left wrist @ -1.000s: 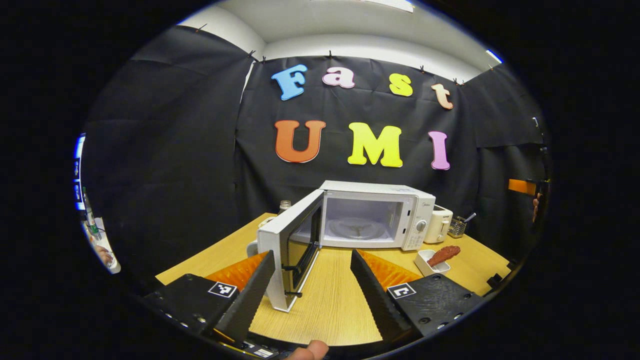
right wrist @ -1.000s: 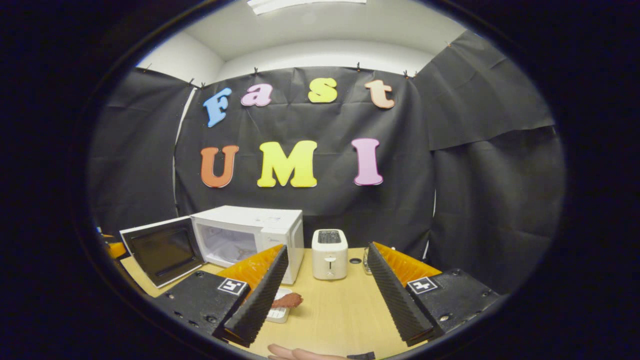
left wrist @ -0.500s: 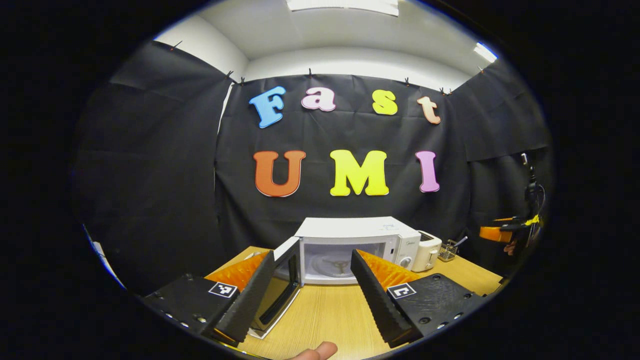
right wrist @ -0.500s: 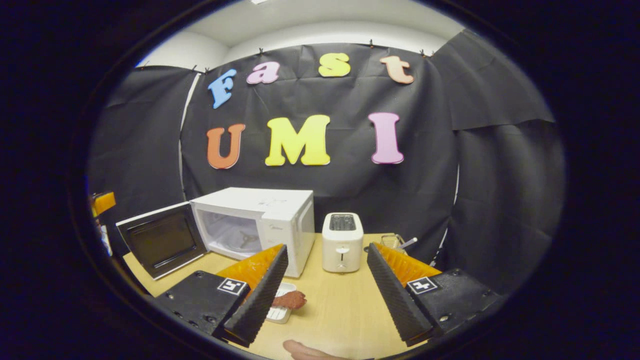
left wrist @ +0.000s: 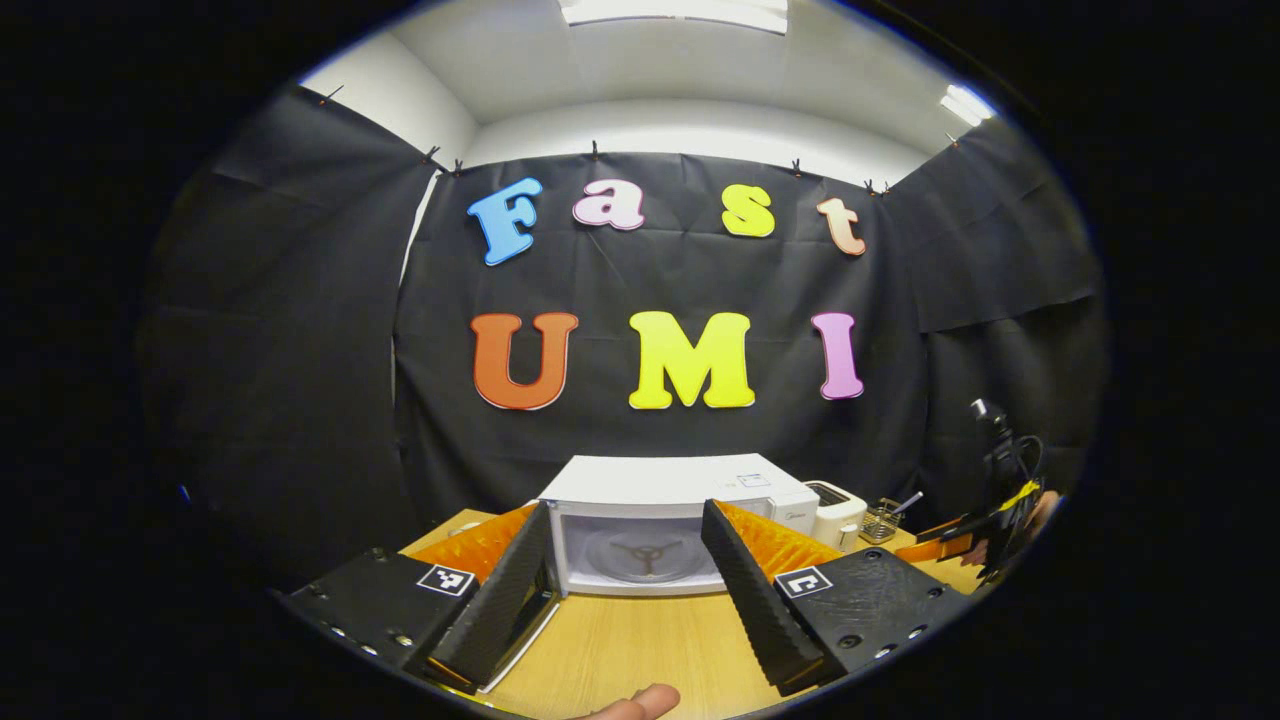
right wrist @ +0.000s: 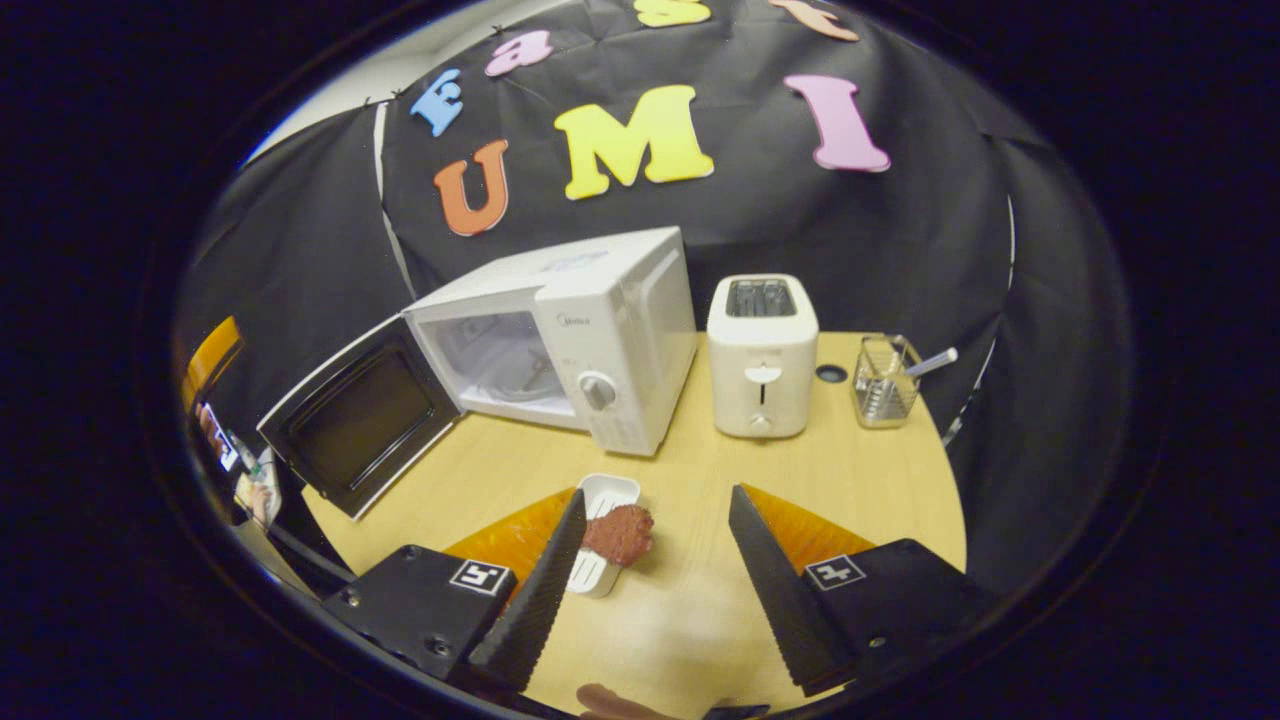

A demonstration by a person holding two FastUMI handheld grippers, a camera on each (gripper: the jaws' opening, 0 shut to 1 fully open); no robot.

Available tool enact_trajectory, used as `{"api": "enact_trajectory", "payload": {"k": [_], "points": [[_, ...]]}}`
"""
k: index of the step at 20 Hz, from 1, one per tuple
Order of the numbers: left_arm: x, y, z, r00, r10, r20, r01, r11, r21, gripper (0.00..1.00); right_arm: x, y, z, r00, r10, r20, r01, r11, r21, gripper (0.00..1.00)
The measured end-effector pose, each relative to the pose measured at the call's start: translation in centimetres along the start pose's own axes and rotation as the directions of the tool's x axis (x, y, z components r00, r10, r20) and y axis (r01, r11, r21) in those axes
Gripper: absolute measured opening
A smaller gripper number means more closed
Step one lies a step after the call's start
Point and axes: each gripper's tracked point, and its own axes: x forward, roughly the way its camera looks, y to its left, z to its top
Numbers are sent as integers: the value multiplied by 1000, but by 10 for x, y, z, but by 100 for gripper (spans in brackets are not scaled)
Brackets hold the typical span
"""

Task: Open the microwave oven with the left hand, put the food in, and close the microwave oven.

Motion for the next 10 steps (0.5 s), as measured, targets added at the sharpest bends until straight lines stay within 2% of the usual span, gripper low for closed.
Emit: {"api": "enact_trajectory", "payload": {"k": [2, 7, 8, 9, 10], "points": [[2, -6, -5, 1000, -22, -16, 22, 1000, -11, 93, 20, -2, -17, 995, 53, -82, -48, 997, 64, 90], [5, 3, -17, 999, 21, -44, -20, 999, 35, 93, 50, 1, -41, 967, 176, -182, -145, 974, 173, 80], [5, 7, -20, 998, 36, -52, -34, 998, 45, 93, 53, 4, -44, 959, 207, -192, -168, 965, 199, 66], [4, 10, -22, 997, 49, -56, -46, 998, 51, 93, 57, 11, -46, 948, 249, -196, -202, 951, 233, 72], [4, 12, -25, 996, 56, -64, -52, 997, 52, 93, 57, 22, -50, 922, 326, -208, -259, 920, 294, 55]]}}
